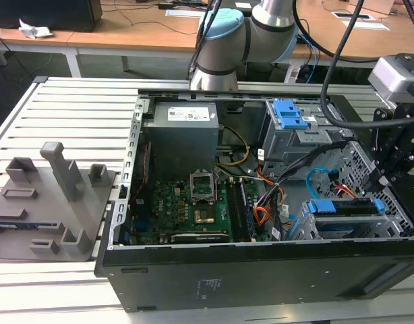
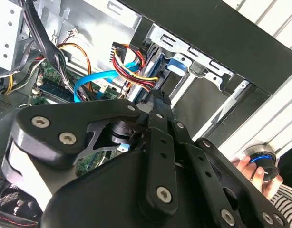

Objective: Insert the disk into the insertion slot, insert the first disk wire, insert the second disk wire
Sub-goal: 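Insert the first disk wire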

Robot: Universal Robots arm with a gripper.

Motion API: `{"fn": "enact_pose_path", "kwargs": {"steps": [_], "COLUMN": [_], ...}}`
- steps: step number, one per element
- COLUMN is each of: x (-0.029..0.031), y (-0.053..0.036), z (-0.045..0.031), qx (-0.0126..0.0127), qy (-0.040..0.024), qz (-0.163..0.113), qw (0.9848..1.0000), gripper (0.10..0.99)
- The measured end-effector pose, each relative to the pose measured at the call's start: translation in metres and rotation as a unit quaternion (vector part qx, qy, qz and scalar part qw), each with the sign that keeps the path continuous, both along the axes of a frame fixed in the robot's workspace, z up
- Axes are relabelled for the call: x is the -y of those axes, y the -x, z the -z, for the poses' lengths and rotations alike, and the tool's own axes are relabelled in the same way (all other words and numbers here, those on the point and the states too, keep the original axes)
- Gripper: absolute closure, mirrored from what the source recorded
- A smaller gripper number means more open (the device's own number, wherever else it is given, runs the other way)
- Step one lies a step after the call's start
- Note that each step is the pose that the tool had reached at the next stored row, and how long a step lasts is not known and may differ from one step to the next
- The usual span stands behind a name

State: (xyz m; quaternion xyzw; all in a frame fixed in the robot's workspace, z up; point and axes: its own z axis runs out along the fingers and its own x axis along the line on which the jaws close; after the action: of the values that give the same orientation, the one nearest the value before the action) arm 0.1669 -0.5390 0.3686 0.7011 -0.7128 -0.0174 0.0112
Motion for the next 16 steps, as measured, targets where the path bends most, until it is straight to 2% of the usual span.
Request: {"fn": "enact_pose_path", "kwargs": {"steps": [1, 4, 6, 9, 16], "x": [-0.0001, 0.0, 0.0, 0.0, 0.0], "y": [0.0008, 0.012, 0.0231, 0.0299, 0.031], "z": [-0.0002, 0.0, 0.0, 0.0, 0.0], "qx": [0.0, 0.0, 0.0, 0.0, 0.0], "qy": [0.0002, 0.0, 0.0, 0.0, 0.0], "qz": [0.0, 0.0, 0.0, 0.0, 0.0], "qw": [1.0, 1.0, 1.0, 1.0, 1.0], "gripper": [0.98, 0.98, 0.98, 0.98, 0.98]}}
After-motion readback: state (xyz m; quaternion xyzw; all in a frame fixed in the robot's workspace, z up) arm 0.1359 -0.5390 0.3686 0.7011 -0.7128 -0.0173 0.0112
